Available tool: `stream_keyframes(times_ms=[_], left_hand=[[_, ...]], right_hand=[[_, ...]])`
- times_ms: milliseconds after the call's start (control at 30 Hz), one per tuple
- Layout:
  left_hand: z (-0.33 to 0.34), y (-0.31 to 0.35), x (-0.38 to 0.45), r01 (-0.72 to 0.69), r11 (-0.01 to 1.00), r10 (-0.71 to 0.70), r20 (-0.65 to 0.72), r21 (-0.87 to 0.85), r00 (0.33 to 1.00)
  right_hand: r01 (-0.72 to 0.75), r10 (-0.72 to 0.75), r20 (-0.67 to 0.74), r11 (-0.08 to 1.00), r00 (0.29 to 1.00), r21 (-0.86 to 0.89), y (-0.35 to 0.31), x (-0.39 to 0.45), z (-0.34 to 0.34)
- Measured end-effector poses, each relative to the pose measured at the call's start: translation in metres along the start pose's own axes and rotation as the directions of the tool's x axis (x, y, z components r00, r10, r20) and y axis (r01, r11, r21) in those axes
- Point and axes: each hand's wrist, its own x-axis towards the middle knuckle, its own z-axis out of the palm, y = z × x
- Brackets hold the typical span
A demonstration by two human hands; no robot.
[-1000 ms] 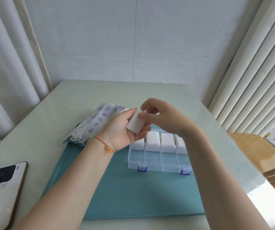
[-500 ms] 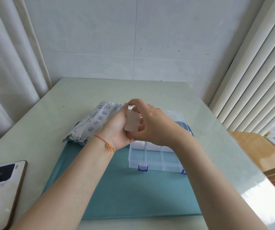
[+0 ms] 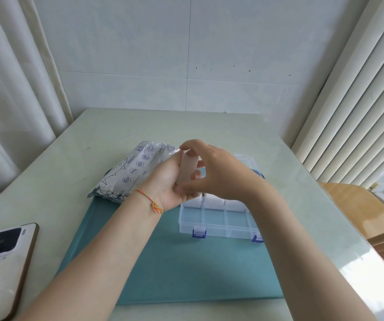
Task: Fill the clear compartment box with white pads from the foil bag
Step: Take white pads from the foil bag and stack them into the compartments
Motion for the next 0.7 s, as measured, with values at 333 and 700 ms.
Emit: stream_keyframes(times_ms=[333, 700], left_hand=[[-0.001, -0.005, 0.000, -0.054, 0.961, 0.080, -0.085, 0.272, 0.993], [0.001, -0.005, -0.005, -0.212, 0.852, 0.193, 0.089, 0.478, 0.977]], right_hand=[[-0.065, 0.096, -0.132, 0.974, 0.987, 0.218, 0.020, 0.008, -0.008], [-0.120, 0.157, -0.204, 0.976, 0.966, 0.183, 0.032, 0.010, -0.013]])
